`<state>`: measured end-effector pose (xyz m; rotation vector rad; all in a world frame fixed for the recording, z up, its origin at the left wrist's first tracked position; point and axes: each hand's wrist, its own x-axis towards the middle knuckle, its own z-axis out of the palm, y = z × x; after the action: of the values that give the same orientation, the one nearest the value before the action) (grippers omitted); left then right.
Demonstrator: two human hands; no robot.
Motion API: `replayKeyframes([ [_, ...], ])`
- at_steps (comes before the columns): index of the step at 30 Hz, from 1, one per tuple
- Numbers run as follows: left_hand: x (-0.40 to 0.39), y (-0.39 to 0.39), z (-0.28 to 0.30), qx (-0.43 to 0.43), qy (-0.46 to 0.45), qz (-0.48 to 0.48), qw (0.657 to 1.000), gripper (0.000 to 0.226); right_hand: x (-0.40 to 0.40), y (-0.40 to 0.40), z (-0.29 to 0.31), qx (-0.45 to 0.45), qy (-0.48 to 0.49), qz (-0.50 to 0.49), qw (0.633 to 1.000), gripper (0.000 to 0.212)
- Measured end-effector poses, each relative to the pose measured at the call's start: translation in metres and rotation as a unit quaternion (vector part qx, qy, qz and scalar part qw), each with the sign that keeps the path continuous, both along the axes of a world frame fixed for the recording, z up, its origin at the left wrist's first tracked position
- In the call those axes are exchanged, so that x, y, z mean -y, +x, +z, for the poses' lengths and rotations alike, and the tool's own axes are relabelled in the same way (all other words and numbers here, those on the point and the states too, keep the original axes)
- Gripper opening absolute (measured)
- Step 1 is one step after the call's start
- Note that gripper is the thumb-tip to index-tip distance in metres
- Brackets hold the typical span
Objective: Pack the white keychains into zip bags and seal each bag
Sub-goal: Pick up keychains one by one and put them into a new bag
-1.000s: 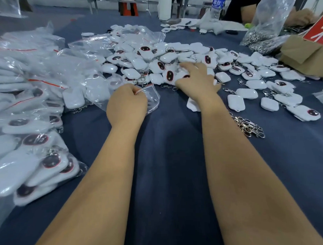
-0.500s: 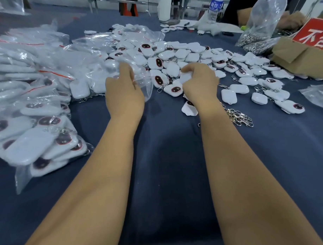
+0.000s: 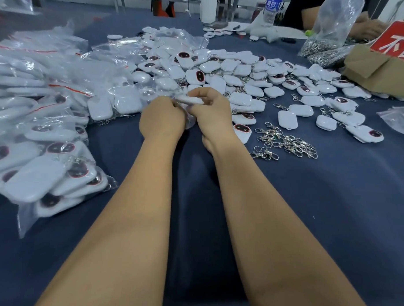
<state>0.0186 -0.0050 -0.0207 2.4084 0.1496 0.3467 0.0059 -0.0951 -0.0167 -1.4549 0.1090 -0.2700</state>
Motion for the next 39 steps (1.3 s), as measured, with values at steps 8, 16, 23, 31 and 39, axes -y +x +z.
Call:
replayKeyframes([
  [8,-0.007,-0.005,-0.001,0.001,-0.182,0.001,0.983,0.026,0.016,-0.003,0.003,-0.013,-0.006,-0.011,1.000,0.048],
  [16,-0.005,-0.013,0.003,-0.004,-0.230,-0.039,0.972,0.025,0.012,-0.010,0.003,-0.002,-0.006,-0.004,1.000,0.038],
  [23,-0.009,-0.011,0.000,0.008,-0.237,-0.100,0.966,0.020,0.014,-0.010,0.003,-0.020,0.085,-0.022,0.996,0.042],
  [31,-0.010,-0.009,-0.002,-0.013,-0.205,-0.109,0.973,0.028,0.013,-0.008,0.003,-0.017,0.077,0.010,0.997,0.031],
  [39,-0.007,-0.009,-0.002,-0.012,-0.117,-0.109,0.987,0.030,0.012,-0.010,0.005,-0.031,0.065,0.032,0.997,0.034],
])
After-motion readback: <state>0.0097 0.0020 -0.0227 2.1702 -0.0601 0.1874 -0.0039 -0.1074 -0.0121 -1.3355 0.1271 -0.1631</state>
